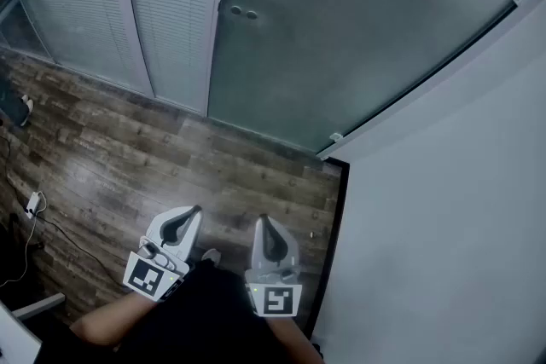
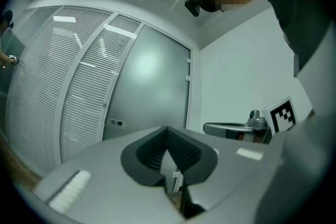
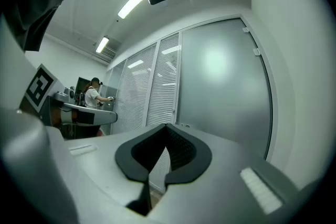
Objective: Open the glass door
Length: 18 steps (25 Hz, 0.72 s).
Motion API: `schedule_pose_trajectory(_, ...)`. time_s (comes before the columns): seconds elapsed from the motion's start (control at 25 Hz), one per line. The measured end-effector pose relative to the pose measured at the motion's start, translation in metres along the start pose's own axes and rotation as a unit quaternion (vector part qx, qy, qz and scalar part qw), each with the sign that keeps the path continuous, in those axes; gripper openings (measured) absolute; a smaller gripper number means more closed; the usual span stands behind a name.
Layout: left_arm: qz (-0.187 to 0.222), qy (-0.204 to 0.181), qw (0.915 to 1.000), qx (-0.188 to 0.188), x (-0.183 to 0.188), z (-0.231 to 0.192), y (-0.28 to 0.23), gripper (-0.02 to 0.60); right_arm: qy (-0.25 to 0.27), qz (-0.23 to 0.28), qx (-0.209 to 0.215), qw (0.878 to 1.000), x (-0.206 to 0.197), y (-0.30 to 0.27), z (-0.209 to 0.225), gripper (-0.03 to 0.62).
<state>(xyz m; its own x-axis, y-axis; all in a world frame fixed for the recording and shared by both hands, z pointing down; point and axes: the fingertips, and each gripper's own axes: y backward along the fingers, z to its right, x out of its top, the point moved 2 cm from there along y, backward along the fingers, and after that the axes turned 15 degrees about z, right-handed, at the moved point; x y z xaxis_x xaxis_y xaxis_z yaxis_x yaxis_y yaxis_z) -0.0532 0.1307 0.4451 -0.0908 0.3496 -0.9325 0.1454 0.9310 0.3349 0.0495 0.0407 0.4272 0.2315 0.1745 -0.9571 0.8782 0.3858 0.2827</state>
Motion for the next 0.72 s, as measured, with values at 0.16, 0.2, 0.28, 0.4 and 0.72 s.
schedule_pose_trajectory(0.16,0.005,0.001,1.0000,0.000,0.001,0.005,-0.001,0.000,-0.015,0.016,0.004,1.000,0.007,0.003,0.002,0.000)
schedule_pose_trajectory(0.2,0.006,0.001,1.0000,0.000,0.003,0.006,-0.001,0.000,-0.022,0.018,0.008,1.000,0.008,0.004,0.002,0.000)
schedule_pose_trajectory(0.28,0.019,0.007,0.9998,-0.002,0.008,0.009,0.000,0.000,-0.033,0.013,0.022,0.999,0.006,0.008,-0.001,0.002)
schedule_pose_trajectory(0.4,0.026,0.013,0.9996,0.001,0.008,0.010,0.006,0.000,-0.040,0.012,0.030,0.999,0.004,0.014,-0.006,0.002)
schedule_pose_trajectory(0.72,0.012,0.014,0.9998,0.003,-0.001,0.019,0.021,0.000,-0.067,-0.008,0.042,0.997,-0.013,0.035,-0.009,0.002)
